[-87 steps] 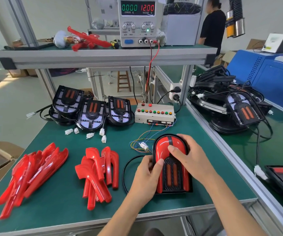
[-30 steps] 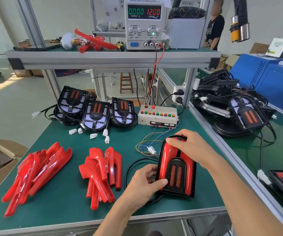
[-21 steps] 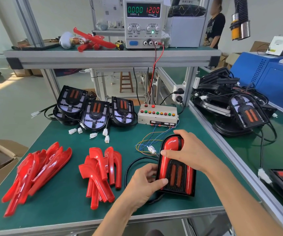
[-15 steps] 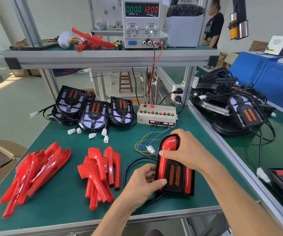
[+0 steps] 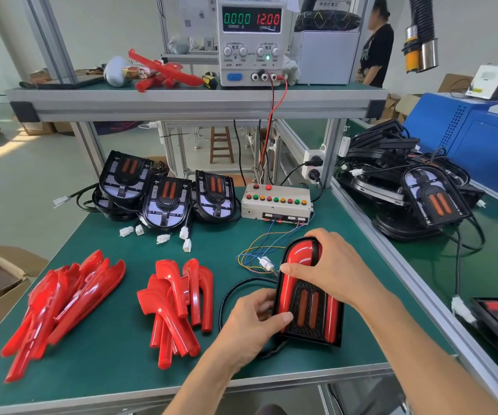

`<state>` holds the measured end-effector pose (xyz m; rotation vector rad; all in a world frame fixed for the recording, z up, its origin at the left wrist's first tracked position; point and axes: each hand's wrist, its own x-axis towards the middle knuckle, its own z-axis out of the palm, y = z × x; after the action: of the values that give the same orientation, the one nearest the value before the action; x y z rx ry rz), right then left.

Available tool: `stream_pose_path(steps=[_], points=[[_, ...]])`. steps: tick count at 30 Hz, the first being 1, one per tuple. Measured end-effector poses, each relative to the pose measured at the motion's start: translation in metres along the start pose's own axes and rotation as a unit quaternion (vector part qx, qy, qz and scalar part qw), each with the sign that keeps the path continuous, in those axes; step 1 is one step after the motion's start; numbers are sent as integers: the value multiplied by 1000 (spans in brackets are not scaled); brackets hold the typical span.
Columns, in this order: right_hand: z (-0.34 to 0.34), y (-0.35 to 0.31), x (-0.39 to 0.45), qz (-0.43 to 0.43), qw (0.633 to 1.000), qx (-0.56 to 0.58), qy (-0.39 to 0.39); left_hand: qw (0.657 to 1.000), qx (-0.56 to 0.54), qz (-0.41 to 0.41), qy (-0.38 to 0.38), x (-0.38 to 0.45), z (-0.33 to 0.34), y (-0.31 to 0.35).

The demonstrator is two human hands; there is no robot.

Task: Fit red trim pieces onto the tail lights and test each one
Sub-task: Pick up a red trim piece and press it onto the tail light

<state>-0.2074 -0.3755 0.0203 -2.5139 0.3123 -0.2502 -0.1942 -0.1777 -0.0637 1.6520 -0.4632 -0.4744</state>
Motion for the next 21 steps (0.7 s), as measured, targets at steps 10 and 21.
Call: stream_pose_path(steps=[10, 21], points=[[6, -2, -3, -9, 1000, 9, 29, 1000, 10, -1, 7, 0, -1, -2], [-14, 13, 4, 42, 967, 246, -49, 1000, 28, 2, 3, 0, 0, 1]])
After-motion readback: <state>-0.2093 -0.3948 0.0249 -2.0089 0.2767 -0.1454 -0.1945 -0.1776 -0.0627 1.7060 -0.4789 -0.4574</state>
